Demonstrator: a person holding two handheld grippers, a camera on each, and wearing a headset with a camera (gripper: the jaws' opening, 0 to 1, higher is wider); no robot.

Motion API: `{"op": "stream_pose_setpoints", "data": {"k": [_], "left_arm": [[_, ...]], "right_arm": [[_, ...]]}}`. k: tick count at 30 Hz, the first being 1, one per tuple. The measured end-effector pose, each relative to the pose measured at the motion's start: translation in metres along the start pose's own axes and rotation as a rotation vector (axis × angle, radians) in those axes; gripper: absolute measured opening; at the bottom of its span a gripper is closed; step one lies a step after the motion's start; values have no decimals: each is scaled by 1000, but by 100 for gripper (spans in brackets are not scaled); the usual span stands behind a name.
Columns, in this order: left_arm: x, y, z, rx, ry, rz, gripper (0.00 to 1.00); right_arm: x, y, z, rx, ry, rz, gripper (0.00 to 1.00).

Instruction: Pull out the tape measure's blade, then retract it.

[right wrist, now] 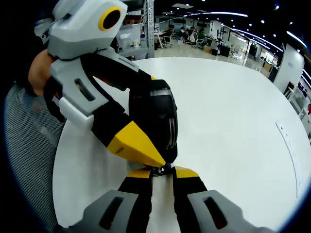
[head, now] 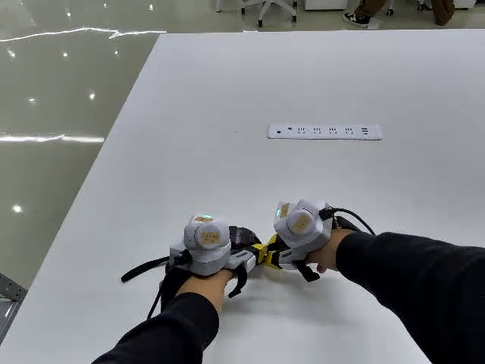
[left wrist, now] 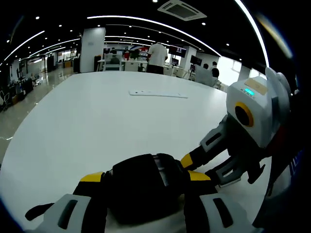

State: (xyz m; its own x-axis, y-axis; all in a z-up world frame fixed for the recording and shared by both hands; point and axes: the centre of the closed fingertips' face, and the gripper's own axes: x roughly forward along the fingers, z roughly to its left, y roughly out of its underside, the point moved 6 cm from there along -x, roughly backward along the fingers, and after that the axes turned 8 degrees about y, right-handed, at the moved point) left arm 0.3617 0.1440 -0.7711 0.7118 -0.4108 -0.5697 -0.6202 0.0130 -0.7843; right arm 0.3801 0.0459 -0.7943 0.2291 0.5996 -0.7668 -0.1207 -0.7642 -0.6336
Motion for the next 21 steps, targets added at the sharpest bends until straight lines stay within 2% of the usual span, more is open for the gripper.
{"op": "stream_pose_setpoints", "data": {"k": [1, 2, 3, 4, 6, 8, 9, 10, 11, 12, 14, 15, 16, 18, 20, 21], "left_arm": [[0, -1, 0, 0, 11, 11, 62], [-1, -1, 1, 4, 28, 18, 62], [-3, -1, 2, 4, 50, 24, 62], [-4, 0, 3, 8, 59, 27, 62], [-10, -3, 6, 58, 53, -1, 65], [-16, -4, 11, 18, 75, -37, 69], [-18, -5, 12, -9, 98, -53, 72], [-22, -4, 18, -9, 110, -46, 78], [-25, -4, 21, -10, 114, -53, 87], [-28, -4, 23, -9, 132, -64, 99], [-41, -4, 27, -2, 193, -65, 96], [-48, -4, 31, 26, 213, -79, 98], [-51, -4, 36, 48, 211, -89, 100], [-63, -1, 44, 53, 240, -80, 100], [-77, -3, 48, 49, 276, -98, 100], [-82, -3, 51, 58, 277, -99, 100]], "right_arm": [[0, 0, 1, 11, 11, 11, 13], [0, -1, -3, -31, 61, 23, 16], [-1, -1, -4, -54, 99, 11, 20], [-1, 0, -4, -43, 117, 0, 23], [-5, 3, -2, 7, 127, -14, 32], [-12, 9, -2, 46, 140, -36, 40], [-15, 13, -1, 62, 144, -33, 43], [-21, 19, -1, 87, 161, -32, 46], [-25, 22, -1, 93, 167, -37, 51], [-31, 26, -1, 98, 175, -44, 53], [-46, 36, 0, 121, 194, -59, 55], [-55, 42, 0, 133, 210, -73, 55], [-63, 46, 1, 155, 225, -81, 56], [-81, 53, 5, 197, 242, -96, 59], [-100, 57, 8, 191, 274, -136, 62], [-108, 60, 9, 193, 283, -141, 63]]}}
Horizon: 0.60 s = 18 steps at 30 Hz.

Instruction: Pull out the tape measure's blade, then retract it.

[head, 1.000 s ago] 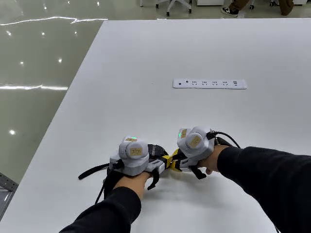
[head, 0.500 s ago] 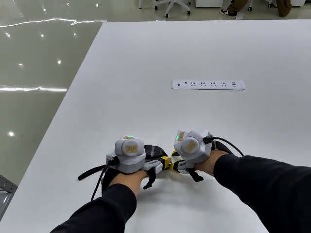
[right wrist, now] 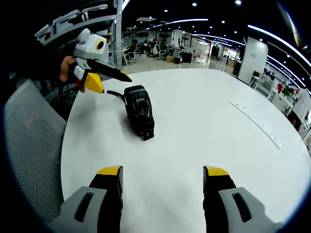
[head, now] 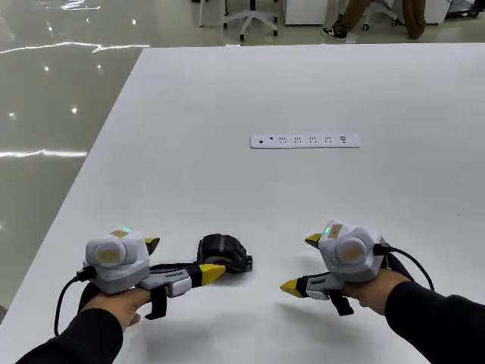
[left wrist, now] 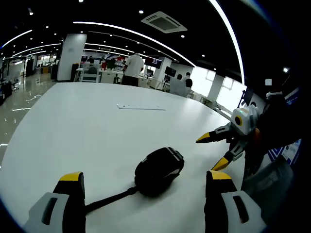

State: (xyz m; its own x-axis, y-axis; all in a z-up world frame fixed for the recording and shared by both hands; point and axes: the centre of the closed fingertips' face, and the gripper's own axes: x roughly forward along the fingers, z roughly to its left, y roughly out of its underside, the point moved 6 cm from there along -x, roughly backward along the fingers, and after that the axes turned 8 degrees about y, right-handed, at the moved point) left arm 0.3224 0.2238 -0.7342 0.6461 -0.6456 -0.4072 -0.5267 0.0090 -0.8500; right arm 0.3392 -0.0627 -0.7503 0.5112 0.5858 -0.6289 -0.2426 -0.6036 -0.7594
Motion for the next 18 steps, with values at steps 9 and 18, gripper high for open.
{"op": "stream_pose_setpoints", "data": {"k": [9, 18], "left_arm": [[-49, 1, -4, 62, -12, -18, 100], [-85, 7, -12, 132, -11, -32, 100]], "right_arm": [[-80, 48, -8, 59, 86, 8, 71], [-141, 67, -39, 129, 195, -17, 80]]}}
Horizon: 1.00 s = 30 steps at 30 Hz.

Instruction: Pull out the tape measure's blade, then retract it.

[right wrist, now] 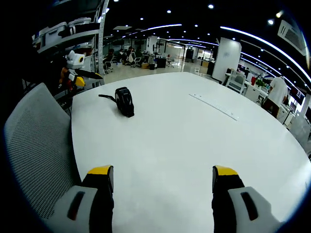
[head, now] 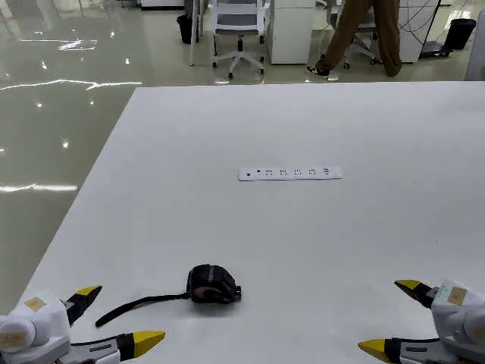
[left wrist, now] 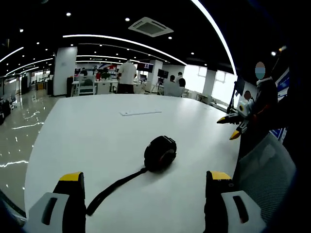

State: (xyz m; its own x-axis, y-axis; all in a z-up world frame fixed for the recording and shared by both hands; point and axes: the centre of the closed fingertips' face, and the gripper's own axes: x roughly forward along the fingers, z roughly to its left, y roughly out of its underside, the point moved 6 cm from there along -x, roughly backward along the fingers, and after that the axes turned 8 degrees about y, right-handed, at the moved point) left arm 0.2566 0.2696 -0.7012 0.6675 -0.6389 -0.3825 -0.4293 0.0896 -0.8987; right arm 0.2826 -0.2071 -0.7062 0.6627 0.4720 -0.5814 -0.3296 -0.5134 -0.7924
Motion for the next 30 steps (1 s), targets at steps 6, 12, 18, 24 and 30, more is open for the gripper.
{"op": "stream_pose_setpoints", "data": {"k": [6, 12, 18, 24, 30], "left_arm": [[-8, 1, -5, 25, 18, 73, 100], [-15, 8, -2, 8, 8, 69, 100], [-21, 0, 3, 47, -15, -6, 100], [-22, 0, 5, 39, -18, 15, 100], [-21, -1, 5, 36, -15, 28, 100]], "right_arm": [[-25, 15, -22, 52, 30, -1, 93], [-40, 22, -23, 72, 49, 0, 100], [-46, 25, -16, 81, 57, 7, 100], [-47, 27, -14, 80, 49, 5, 100], [-46, 26, -15, 73, 48, -2, 100]]}}
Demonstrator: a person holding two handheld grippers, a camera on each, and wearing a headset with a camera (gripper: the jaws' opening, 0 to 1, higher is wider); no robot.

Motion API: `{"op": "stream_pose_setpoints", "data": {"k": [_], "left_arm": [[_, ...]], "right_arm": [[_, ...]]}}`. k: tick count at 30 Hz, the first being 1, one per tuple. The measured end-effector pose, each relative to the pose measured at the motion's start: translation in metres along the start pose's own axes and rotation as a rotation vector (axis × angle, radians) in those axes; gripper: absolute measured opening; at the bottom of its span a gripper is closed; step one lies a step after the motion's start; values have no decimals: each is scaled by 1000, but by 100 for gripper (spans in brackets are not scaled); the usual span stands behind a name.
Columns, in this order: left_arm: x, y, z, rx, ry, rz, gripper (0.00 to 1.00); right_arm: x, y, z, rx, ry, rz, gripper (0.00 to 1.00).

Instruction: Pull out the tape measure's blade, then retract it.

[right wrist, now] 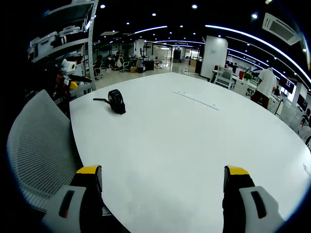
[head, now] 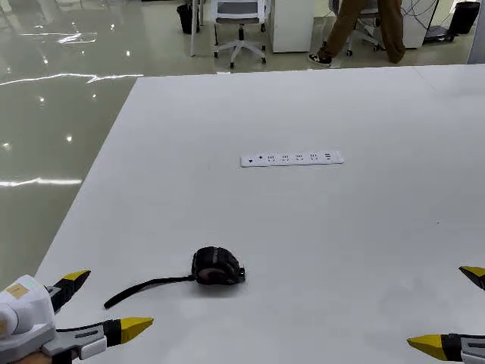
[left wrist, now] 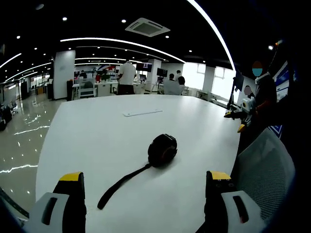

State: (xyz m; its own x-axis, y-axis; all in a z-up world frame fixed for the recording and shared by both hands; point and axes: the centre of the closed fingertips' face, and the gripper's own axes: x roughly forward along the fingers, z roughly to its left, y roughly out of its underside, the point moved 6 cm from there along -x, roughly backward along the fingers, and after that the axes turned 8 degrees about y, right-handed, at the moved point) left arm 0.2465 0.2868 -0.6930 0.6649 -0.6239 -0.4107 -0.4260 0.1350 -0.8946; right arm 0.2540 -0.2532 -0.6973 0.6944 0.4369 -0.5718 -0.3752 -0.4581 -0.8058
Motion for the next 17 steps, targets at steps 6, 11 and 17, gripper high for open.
{"op": "stream_pose_setpoints", "data": {"k": [6, 11, 17], "left_arm": [[2, 0, -1, 1, -7, 12, 100], [1, 1, -4, -1, 0, 11, 100], [-1, 0, -3, -5, -1, 2, 100]], "right_arm": [[-1, 2, 0, -3, -3, 4, 100], [-2, 3, 2, -8, -7, 2, 100], [-4, 3, 2, -9, -10, 1, 100]]}}
